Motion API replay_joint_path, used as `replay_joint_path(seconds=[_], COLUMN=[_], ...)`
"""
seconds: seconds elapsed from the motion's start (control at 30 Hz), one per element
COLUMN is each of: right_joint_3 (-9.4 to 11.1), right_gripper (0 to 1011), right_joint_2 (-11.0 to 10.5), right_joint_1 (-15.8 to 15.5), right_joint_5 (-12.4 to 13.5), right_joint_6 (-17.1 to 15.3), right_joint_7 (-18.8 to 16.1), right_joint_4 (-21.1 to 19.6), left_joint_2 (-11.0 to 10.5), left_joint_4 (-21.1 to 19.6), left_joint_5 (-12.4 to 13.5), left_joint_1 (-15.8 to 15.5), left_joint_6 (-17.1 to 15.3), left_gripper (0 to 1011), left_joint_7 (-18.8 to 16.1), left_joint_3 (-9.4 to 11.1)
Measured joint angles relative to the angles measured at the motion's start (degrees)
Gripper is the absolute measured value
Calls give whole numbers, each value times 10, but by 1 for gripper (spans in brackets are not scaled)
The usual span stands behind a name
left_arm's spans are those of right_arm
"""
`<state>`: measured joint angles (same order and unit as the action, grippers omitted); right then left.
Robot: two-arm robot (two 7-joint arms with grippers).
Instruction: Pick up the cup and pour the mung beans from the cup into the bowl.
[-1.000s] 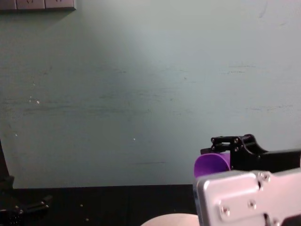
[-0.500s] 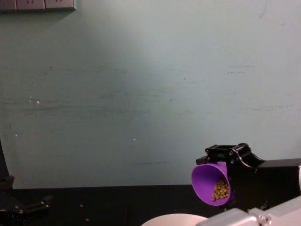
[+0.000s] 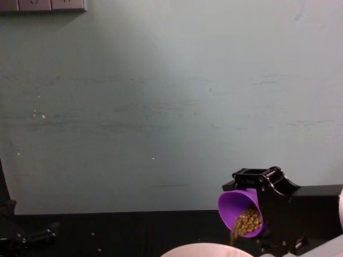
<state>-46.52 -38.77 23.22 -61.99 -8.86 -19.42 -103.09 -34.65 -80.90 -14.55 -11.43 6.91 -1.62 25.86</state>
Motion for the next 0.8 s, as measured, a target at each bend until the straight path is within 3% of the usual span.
replay_joint_path(seconds=[0.8], right_joint_3=[14], right_gripper=[737], right_joint_2=[12], right_joint_1=[-14], right_joint_5=[-45], right_joint_6=[19], right_joint_7=[-2], right_joint_4=[13], left_joint_2=[0], left_joint_4=[0], left_joint_5=[0], left_joint_1=[0], left_joint_6=[0], left_gripper=[1011], left_joint_7=[0], left_joint_3=[0])
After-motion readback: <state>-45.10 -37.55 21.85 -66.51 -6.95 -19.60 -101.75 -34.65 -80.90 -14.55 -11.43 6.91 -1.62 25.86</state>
